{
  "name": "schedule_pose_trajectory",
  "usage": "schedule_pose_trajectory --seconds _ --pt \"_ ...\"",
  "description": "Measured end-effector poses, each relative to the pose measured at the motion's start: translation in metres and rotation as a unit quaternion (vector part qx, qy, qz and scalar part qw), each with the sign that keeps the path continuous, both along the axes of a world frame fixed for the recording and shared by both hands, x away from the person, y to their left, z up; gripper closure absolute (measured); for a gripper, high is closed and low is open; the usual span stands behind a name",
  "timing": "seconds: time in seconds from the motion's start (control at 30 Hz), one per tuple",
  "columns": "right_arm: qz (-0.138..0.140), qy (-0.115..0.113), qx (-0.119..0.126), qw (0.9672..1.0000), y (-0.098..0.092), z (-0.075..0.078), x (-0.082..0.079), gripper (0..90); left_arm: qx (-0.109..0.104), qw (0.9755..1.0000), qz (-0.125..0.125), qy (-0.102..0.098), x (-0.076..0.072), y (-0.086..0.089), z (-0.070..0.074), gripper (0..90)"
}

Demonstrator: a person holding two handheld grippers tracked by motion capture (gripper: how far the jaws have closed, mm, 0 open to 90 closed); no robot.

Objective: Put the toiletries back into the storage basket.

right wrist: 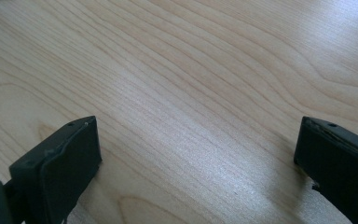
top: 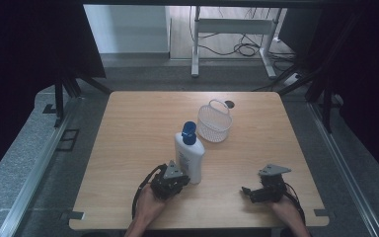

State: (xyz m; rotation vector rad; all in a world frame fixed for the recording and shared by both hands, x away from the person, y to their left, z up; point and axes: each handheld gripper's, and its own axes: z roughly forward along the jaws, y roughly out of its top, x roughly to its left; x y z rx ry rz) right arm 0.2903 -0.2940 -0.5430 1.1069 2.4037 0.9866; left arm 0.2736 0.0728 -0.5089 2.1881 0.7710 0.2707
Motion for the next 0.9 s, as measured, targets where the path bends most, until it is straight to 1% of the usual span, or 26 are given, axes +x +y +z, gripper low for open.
schedule_pose_trajectory --seconds 0.13,0.33,0.43,0.53,0.73,0.77,0.9 --pt "0.001 0.0 0.0 1.0 0.0 0.0 0.0 0.2 -0.001 1.0 0.005 -0.002 -0.002 0.003 0.002 72.5" --pt "0.007 -0.003 0.003 1.0 -0.001 0.0 -0.001 1.9 -0.002 0.9998 0.017 -0.012 -0.005 0.009 0.006 59.1" --pt "0.011 -0.003 0.003 0.9999 -0.001 0.0 -0.001 1.9 0.002 0.9997 0.02 -0.014 -0.006 0.011 0.005 51.9" --pt "0.011 -0.003 0.004 0.9999 -0.001 0.0 -0.001 2.1 0.007 0.9997 0.022 -0.013 -0.007 0.014 0.003 46.7" --pt "0.012 -0.006 0.008 0.9999 -0.002 0.002 -0.002 2.5 0.012 0.9995 0.025 -0.013 -0.009 0.018 0.001 33.1" --pt "0.01 -0.008 0.01 0.9999 -0.002 0.003 -0.002 2.6 0.017 0.9993 0.028 -0.015 -0.009 0.019 0.0 30.9" --pt "0.01 -0.011 0.014 0.9998 -0.002 0.004 -0.003 3.3 0.025 0.9989 0.035 -0.017 -0.011 0.023 -0.002 23.9"
